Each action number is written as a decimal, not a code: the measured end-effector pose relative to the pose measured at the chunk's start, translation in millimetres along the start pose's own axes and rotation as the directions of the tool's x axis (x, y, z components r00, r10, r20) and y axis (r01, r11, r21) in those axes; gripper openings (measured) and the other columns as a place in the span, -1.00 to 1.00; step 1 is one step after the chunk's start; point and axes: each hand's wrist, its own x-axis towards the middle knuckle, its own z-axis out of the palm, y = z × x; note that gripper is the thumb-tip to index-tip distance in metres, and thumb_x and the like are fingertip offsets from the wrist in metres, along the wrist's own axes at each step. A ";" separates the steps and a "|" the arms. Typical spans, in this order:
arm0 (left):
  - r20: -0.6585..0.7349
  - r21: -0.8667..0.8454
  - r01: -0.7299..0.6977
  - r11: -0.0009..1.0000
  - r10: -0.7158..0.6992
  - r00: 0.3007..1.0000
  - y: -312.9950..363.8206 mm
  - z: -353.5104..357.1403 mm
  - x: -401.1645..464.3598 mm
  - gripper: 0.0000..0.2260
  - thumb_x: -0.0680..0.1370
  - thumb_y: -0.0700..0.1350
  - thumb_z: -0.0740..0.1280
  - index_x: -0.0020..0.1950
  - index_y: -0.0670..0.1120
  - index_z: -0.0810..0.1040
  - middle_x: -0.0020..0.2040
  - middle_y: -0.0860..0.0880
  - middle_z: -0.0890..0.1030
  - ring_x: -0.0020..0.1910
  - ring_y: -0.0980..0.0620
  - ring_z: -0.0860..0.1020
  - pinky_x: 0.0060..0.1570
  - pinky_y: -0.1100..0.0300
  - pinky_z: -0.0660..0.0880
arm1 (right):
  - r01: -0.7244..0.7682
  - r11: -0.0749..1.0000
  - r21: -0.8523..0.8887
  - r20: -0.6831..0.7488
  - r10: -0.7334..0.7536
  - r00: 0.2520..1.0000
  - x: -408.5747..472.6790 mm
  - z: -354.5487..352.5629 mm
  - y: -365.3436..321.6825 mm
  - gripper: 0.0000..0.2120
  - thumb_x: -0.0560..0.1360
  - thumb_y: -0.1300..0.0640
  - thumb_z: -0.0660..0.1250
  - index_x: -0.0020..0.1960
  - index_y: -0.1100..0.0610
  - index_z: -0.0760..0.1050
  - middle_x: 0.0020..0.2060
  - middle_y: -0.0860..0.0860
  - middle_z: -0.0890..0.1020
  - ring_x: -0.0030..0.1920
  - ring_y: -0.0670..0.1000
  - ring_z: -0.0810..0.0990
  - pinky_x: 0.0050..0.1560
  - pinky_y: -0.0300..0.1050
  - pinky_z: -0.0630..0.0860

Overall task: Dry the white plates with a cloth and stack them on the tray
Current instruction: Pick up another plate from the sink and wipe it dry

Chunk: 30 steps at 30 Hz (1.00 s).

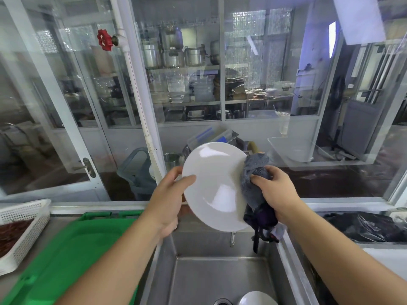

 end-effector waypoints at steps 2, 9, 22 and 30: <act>0.075 0.046 0.049 0.998 -0.053 0.996 6.6 -9.0 4.8 -0.76 0.46 0.00 0.42 0.11 0.17 0.71 0.12 -0.10 0.74 0.00 -0.12 0.73 -0.12 -0.02 0.66 | 0.033 0.996 -0.086 0.044 -0.030 0.999 2.5 -6.6 -5.2 -0.65 0.53 0.12 0.52 0.30 0.07 0.62 0.08 0.03 0.75 0.07 0.09 0.74 0.16 0.13 0.68; 0.255 0.148 0.135 0.980 -0.170 0.952 7.0 -16.5 6.6 -0.67 0.61 -0.30 0.37 0.23 0.08 0.65 0.14 -0.13 0.74 0.06 -0.16 0.73 -0.19 0.01 0.69 | 0.188 0.946 -0.264 0.186 -0.141 0.972 8.3 -24.4 -20.6 -0.77 0.52 0.12 0.53 0.09 -0.15 0.60 -0.09 -0.18 0.76 -0.14 -0.23 0.71 -0.18 -0.32 0.56; 0.135 0.114 0.005 0.994 -0.020 0.991 -20.3 19.0 -7.1 -0.63 0.61 -0.42 0.26 0.20 -0.01 0.65 0.04 -0.14 0.74 -0.05 -0.08 0.72 -0.23 0.03 0.67 | 0.537 0.467 -0.702 0.242 -0.553 0.797 -63.5 25.5 -14.3 -0.60 0.60 -0.12 0.32 0.33 0.08 0.59 0.21 0.09 0.62 0.19 0.21 0.54 0.14 0.11 0.57; 0.074 0.032 -0.029 0.999 0.027 0.997 -24.7 25.5 -19.9 -0.66 0.62 -0.40 0.27 0.20 -0.02 0.65 0.09 -0.16 0.74 0.09 -0.18 0.70 -0.02 -0.17 0.70 | 0.685 0.314 -0.657 0.366 -0.662 0.654 -40.0 45.0 -52.5 -0.66 0.66 0.11 0.31 0.42 0.13 0.55 0.25 0.13 0.61 0.17 0.28 0.54 0.12 0.23 0.55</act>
